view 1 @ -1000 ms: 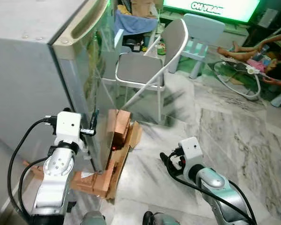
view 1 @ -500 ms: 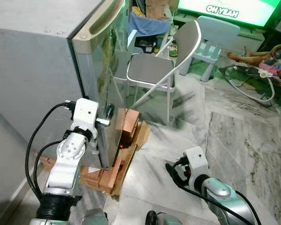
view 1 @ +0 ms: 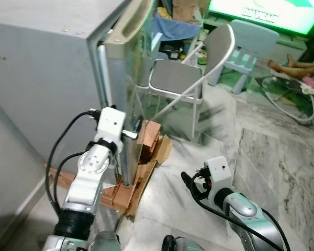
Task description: Restocking fridge
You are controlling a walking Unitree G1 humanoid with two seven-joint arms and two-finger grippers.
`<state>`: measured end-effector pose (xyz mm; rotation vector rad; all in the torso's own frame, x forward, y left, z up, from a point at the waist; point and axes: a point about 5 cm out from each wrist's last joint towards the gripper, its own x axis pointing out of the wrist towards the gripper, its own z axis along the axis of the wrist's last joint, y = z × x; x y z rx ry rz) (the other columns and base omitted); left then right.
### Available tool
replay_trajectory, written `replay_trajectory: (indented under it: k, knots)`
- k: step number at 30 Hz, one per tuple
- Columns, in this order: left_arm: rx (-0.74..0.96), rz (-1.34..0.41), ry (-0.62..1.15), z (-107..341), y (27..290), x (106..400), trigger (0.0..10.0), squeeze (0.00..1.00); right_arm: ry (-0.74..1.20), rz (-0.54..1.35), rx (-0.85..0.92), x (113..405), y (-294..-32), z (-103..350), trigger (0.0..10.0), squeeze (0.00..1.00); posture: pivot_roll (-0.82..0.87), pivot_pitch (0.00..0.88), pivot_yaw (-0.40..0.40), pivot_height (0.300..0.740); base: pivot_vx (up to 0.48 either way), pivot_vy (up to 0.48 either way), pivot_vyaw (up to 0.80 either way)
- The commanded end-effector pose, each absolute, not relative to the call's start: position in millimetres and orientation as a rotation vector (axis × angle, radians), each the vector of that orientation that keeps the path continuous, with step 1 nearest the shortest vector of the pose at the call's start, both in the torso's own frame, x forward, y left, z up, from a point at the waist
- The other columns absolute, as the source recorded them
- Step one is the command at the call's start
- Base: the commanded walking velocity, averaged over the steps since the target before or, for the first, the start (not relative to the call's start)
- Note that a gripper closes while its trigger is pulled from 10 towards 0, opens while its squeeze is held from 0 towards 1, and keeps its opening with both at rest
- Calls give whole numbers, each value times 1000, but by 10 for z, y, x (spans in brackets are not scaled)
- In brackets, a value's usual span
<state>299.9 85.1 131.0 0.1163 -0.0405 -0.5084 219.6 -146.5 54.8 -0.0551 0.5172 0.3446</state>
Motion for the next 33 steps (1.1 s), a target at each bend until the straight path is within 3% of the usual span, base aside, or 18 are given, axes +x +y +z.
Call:
replay_trajectory:
  k: [1,5,12,20,25,33]
  knots:
    - [75,-857,-140,1575,190,2798,10000,0,527,330,-63,2192,-1500,515,10000,0,140,56,-112,740,0,0,0]
    - [61,-985,-189,1708,-130,2719,10000,0,531,341,-63,2201,-1474,496,10000,0,126,47,-97,740,0,0,0]
    - [67,-913,-194,1704,-101,2834,10000,0,535,348,-60,2190,-1466,489,10000,0,114,49,-87,740,0,0,0]
    - [143,-703,-159,1482,409,2924,10000,0,521,348,-44,2199,-1457,471,10000,0,105,45,-84,740,111,-141,0]
    - [100,-555,-92,1295,763,2795,10000,0,511,344,-40,2198,-1452,486,10000,0,91,44,-75,740,287,-382,-764]
    - [114,-482,-53,1178,1043,2657,10000,0,507,347,-45,2222,-1451,490,10000,0,101,48,-82,740,320,-353,-800]
